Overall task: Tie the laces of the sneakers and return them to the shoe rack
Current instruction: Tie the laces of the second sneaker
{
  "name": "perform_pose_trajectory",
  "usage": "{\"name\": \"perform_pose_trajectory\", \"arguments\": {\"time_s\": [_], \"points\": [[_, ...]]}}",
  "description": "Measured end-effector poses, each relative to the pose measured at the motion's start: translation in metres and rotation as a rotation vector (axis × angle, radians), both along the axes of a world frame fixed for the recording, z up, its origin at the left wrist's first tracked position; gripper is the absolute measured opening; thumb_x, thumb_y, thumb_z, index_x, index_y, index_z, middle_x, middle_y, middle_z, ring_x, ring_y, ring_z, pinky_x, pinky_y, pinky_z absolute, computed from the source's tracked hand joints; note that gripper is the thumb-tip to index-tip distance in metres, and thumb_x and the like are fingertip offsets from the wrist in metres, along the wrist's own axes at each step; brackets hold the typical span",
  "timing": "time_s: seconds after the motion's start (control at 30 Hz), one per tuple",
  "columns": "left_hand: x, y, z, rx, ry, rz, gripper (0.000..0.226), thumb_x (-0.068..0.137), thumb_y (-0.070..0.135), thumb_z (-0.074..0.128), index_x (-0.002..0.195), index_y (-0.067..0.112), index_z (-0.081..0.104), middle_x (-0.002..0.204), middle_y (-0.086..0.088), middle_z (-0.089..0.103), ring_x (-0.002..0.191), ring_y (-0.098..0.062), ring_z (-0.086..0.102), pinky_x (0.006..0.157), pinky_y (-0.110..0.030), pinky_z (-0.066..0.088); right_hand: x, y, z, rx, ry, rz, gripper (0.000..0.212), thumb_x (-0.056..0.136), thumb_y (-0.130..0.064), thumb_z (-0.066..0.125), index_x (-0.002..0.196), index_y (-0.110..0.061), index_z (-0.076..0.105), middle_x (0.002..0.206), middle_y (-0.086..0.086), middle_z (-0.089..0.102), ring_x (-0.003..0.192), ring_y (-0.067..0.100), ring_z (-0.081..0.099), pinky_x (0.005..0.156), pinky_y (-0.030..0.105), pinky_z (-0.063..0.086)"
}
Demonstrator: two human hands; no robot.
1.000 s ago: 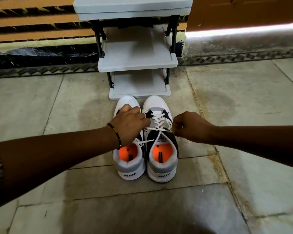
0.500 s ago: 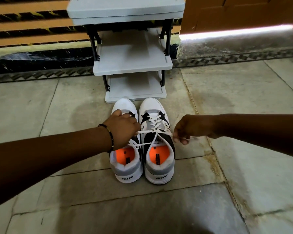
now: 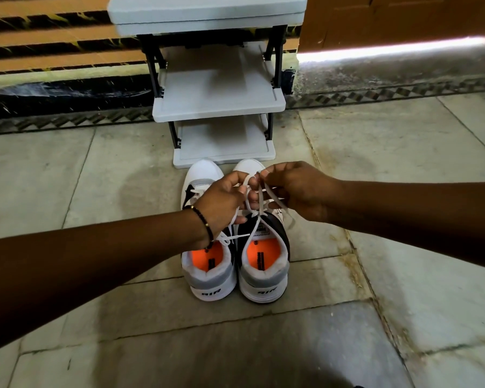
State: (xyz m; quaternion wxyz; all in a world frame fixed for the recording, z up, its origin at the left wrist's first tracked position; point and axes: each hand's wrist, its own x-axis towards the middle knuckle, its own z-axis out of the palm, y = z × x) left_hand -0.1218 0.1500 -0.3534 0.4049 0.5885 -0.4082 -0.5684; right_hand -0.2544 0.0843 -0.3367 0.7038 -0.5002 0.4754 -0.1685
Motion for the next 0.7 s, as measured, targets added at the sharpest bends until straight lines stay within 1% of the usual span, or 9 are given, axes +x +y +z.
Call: {"name": "perform_pose_trajectory", "arguments": {"time_s": [0.1,0.2,0.27,0.33,0.43,0.5,0.57,0.63,0.7], "points": [[0.002,0.002,-0.006,-0.050,-0.031,-0.043,0.034,0.096,0.007,0.032,0.082,0.030,0.054,0.074,0.005,0.054,0.072,-0.008,0.053,0.064,-0.026,0.041,-0.002,0.003,-0.004,-0.026,0.021,0.022,0.014,0.089,-0.005,0.050,0.093,-0.008,0.063,0.075,0.009,0.064,0.065,0.020,0.062,0.053,0.025,0.051],[0.003,0.003,-0.008,-0.080,-0.012,-0.058,0.033,0.093,0.004,0.040,0.082,0.028,0.060,0.067,0.014,0.063,0.068,-0.004,0.054,0.063,-0.024,0.042,-0.001,0.003,-0.006,-0.033,0.025,0.031,0.024,0.087,0.002,0.049,0.104,-0.004,0.065,0.081,0.013,0.065,0.071,0.023,0.062,0.056,0.026,0.051],[0.005,0.003,-0.009,-0.082,-0.015,-0.047,0.033,0.090,0.000,0.046,0.079,0.027,0.063,0.066,0.020,0.069,0.068,-0.001,0.057,0.062,-0.022,0.044,-0.002,0.003,-0.007,-0.029,0.018,0.049,0.033,0.085,0.008,0.045,0.104,-0.009,0.066,0.084,0.015,0.065,0.074,0.026,0.062,0.059,0.028,0.052],[0.007,0.002,-0.011,-0.091,-0.046,-0.063,0.032,0.087,-0.002,0.050,0.079,0.025,0.064,0.066,0.021,0.071,0.065,0.004,0.062,0.060,-0.019,0.047,-0.003,0.003,-0.006,-0.023,0.017,0.083,0.039,0.084,0.011,0.044,0.105,-0.013,0.066,0.085,0.015,0.066,0.071,0.024,0.063,0.055,0.025,0.052],[0.010,0.001,-0.012,-0.103,-0.074,-0.093,0.021,0.085,-0.003,0.052,0.085,0.013,0.065,0.063,0.017,0.072,0.062,0.003,0.065,0.057,-0.012,0.050,-0.003,0.004,-0.006,-0.016,0.046,0.121,0.037,0.084,0.009,0.044,0.106,-0.012,0.065,0.082,0.013,0.066,0.065,0.020,0.063,0.050,0.023,0.050],[0.011,0.000,-0.011,-0.093,-0.088,-0.114,0.019,0.090,0.002,0.047,0.092,0.011,0.064,0.062,0.012,0.071,0.062,0.003,0.065,0.057,-0.012,0.050,-0.003,0.004,-0.007,-0.045,0.081,0.137,0.030,0.086,0.003,0.044,0.105,-0.009,0.064,0.083,0.013,0.063,0.066,0.019,0.060,0.052,0.024,0.049],[0.011,0.000,-0.011,-0.074,-0.093,-0.120,0.025,0.094,0.006,0.039,0.107,0.006,0.060,0.072,0.008,0.068,0.062,0.002,0.063,0.058,-0.013,0.049,-0.004,0.002,-0.006,-0.091,0.114,0.157,0.025,0.088,-0.004,0.045,0.104,-0.005,0.064,0.087,0.015,0.061,0.070,0.021,0.058,0.057,0.027,0.048],[0.011,0.000,-0.012,-0.079,-0.102,-0.111,0.030,0.095,0.003,0.037,0.119,0.002,0.054,0.082,0.001,0.064,0.062,0.002,0.063,0.060,-0.015,0.050,-0.005,0.002,-0.002,-0.131,0.116,0.187,0.023,0.088,-0.006,0.046,0.103,-0.002,0.064,0.090,0.015,0.062,0.073,0.022,0.058,0.060,0.030,0.046],[0.014,0.001,-0.014,-0.103,-0.121,-0.093,0.028,0.092,-0.002,0.040,0.113,0.004,0.059,0.082,-0.001,0.065,0.066,-0.001,0.063,0.067,-0.022,0.051,-0.005,0.003,0.001,-0.170,0.100,0.230,0.024,0.090,-0.006,0.048,0.108,0.000,0.063,0.092,0.016,0.064,0.077,0.023,0.058,0.061,0.030,0.045]]}}
